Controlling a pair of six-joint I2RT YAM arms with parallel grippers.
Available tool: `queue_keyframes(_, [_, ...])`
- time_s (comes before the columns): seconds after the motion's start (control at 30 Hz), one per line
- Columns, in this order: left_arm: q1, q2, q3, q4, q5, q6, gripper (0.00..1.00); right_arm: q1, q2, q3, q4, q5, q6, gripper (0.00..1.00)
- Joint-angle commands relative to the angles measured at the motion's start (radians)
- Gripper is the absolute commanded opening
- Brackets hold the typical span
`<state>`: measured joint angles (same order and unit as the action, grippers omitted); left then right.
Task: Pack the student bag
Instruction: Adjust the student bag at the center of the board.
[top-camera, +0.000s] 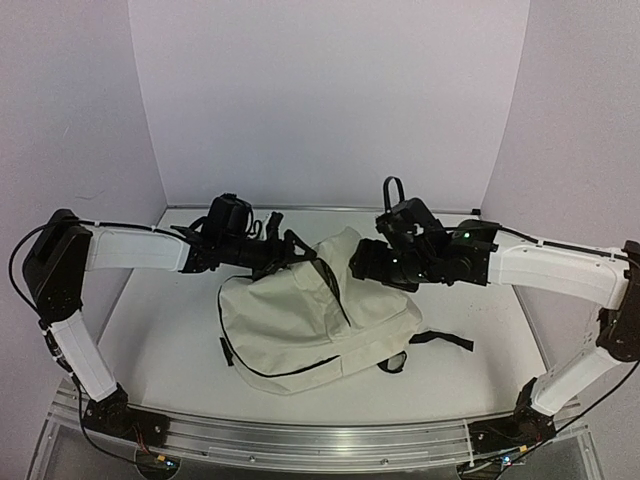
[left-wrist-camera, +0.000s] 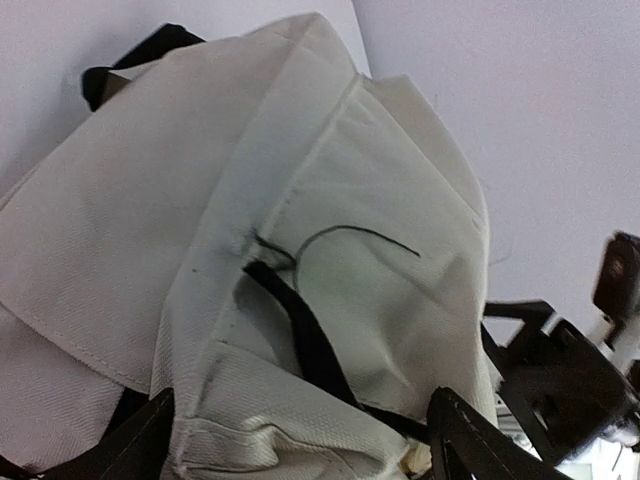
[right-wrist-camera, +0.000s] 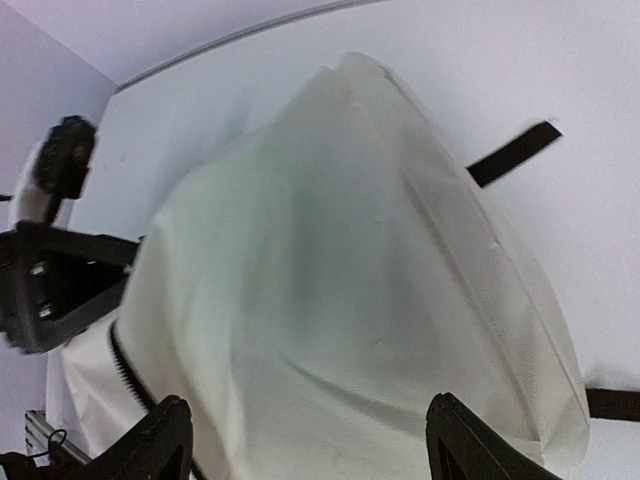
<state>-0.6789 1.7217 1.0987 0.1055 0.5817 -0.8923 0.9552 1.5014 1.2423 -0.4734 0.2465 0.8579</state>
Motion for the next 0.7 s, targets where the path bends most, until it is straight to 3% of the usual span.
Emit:
queue_keyframes(0.0, [-0.041,-0.1,-0.037,0.081,0.084,-0.026,0.83,-0.057,-0.115,-0.126,-0.02,0.005,0.111,0.85])
queue_keyframes(0.13, [-0.017,-0.176,0.003,-0.136,-0.035,0.08,0.87,-0.075,-0.164,-0.243,0.053,-0.074,0.142,0.89])
queue_keyframes(0.27, [0.016,-0.194,0.003,-0.157,-0.043,0.089,0.88,-0.078,-0.179,-0.311,0.143,-0.124,0.165,0.88])
queue_keyframes(0.5, [0.033,-0.151,0.013,-0.145,-0.001,0.078,0.88,-0.087,-0.131,-0.36,0.271,-0.159,0.174,0.56])
queue_keyframes(0.67, [0.033,-0.149,-0.019,-0.141,0.018,0.06,0.88,-0.107,-0.083,-0.327,0.285,-0.134,0.119,0.15])
